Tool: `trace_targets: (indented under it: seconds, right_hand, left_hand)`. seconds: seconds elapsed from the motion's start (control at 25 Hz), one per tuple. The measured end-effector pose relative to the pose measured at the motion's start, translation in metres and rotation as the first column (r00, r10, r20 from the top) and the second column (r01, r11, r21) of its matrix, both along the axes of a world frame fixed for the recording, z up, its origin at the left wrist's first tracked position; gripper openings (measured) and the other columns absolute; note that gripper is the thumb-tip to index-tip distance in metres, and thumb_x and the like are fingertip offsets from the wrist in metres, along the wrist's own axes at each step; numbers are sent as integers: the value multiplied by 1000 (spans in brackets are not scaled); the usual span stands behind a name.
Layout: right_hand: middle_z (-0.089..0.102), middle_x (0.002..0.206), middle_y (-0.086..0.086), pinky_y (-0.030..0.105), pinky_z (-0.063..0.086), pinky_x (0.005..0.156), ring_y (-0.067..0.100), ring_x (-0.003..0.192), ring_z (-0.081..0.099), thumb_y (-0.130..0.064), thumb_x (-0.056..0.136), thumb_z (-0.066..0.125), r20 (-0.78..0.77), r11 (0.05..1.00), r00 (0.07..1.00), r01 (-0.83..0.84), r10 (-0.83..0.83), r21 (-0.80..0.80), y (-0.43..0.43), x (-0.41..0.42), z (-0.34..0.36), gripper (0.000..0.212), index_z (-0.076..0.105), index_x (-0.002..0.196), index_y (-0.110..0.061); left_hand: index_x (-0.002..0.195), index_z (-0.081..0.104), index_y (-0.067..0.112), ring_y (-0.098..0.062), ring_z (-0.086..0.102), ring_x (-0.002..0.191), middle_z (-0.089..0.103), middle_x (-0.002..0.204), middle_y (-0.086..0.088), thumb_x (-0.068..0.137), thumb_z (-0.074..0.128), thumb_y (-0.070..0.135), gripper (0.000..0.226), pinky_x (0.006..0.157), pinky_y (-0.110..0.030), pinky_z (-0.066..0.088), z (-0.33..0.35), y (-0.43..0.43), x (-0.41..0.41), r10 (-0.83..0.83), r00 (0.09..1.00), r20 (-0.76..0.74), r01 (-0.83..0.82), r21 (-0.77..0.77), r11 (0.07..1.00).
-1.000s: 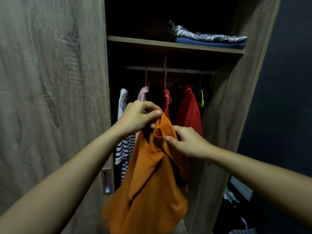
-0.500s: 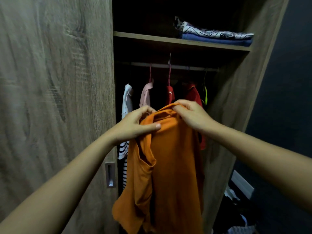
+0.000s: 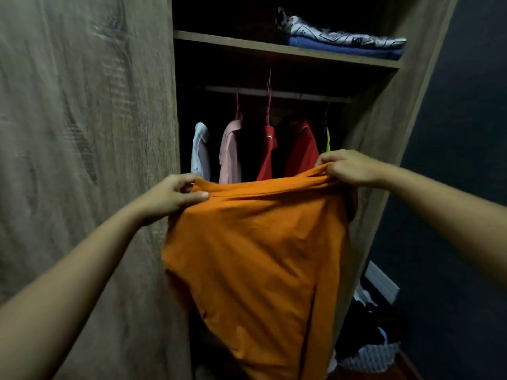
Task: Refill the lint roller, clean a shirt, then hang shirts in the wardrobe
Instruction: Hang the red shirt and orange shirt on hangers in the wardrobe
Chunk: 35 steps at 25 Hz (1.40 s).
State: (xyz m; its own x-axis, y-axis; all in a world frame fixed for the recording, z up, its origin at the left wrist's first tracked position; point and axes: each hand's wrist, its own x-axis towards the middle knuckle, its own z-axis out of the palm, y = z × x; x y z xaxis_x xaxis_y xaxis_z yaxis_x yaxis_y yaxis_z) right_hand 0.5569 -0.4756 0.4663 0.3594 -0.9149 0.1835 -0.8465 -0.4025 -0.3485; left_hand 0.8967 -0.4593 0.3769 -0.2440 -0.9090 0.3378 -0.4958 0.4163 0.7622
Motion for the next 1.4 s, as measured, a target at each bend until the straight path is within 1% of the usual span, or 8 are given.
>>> trace_targets:
  seconds: [0.2, 0.52, 0.64, 0.8, 0.96, 1.12, 1.28, 1.4]
  right_hand:
    - [55, 71, 0, 23, 39, 59, 13, 69, 48, 5, 76, 51, -149, 1000, 989, 11, -13, -13, -7, -10, -13, 29, 53, 61, -20]
    - [72, 102, 5, 36, 52, 91, 20, 98, 66, 7, 80, 53, -107, 905, 994, -63, 20, -420, -7, 1, -22, 36, 74, 85, -23]
    - [71, 100, 3, 21, 50, 89, 14, 97, 65, 16, 75, 49, -90, 752, 949, -294, 301, -590, 6, 27, -14, 40, 74, 93, -10]
    - [59, 91, -4, 8, 43, 73, 7, 82, 58, 5, 78, 54, 68, 713, 910, -272, 408, -646, 19, 43, -8, 21, 64, 89, -9]
    - [56, 77, -6, 11, 39, 55, 7, 62, 53, -17, 86, 57, 395, 962, 916, 38, 74, -269, 9, 35, -21, 13, 45, 92, -16]
    - [60, 91, -1, 27, 45, 69, 12, 79, 56, -30, 98, 39, 540, 924, 841, -217, 14, 314, 10, 15, -45, 22, 46, 108, -11]
    - [59, 95, 11, 38, 47, 77, 25, 79, 59, -28, 100, 35, 524, 860, 837, -378, 159, 342, 8, 20, -74, 18, 49, 110, -23]
    - [64, 87, -6, 19, 49, 68, 6, 72, 63, -23, 98, 41, 493, 823, 830, -458, 261, 336, 9, 33, -77, 18, 57, 105, -26]
  left_hand:
    - [91, 67, 16, -28, 64, 87, 69, 91, -14, 85, 56, 48, 35, 78, -45, 51, 3, -3, -16, 160, 983, 92, -140, -194, 971]
    - [91, 63, 10, -7, 58, 59, 64, 73, -5, 87, 55, 44, 35, 49, -14, 39, 16, 34, -59, -243, 956, -163, 258, 77, 963]
    - [110, 61, 20, 7, 60, 79, 64, 98, 3, 89, 60, 26, 21, 68, -14, 46, 17, 12, -72, 0, 994, -106, -12, -107, 994]
    - [131, 48, 18, -8, 52, 120, 55, 131, -3, 87, 63, 26, 47, 100, -27, 45, 13, 2, -115, -188, 975, -117, 180, -76, 981]
    - [97, 65, 14, -16, 62, 78, 68, 87, -16, 85, 63, 37, 26, 76, -48, 52, 18, -4, -144, -119, 983, -141, 85, -229, 970]
    - [87, 66, 24, -6, 56, 69, 62, 70, 7, 85, 62, 35, 11, 67, -34, 45, 24, -12, -143, -77, 981, -176, 6, -369, 929]
    - [84, 58, 29, 6, 51, 69, 57, 70, 14, 88, 59, 30, 4, 70, -23, 41, 38, -10, -138, -50, 993, -104, -2, -449, 893]
    - [74, 53, 19, 0, 47, 59, 47, 62, 8, 88, 60, 33, 21, 58, -18, 35, 45, -4, -132, 60, 995, 84, -9, -509, 861]
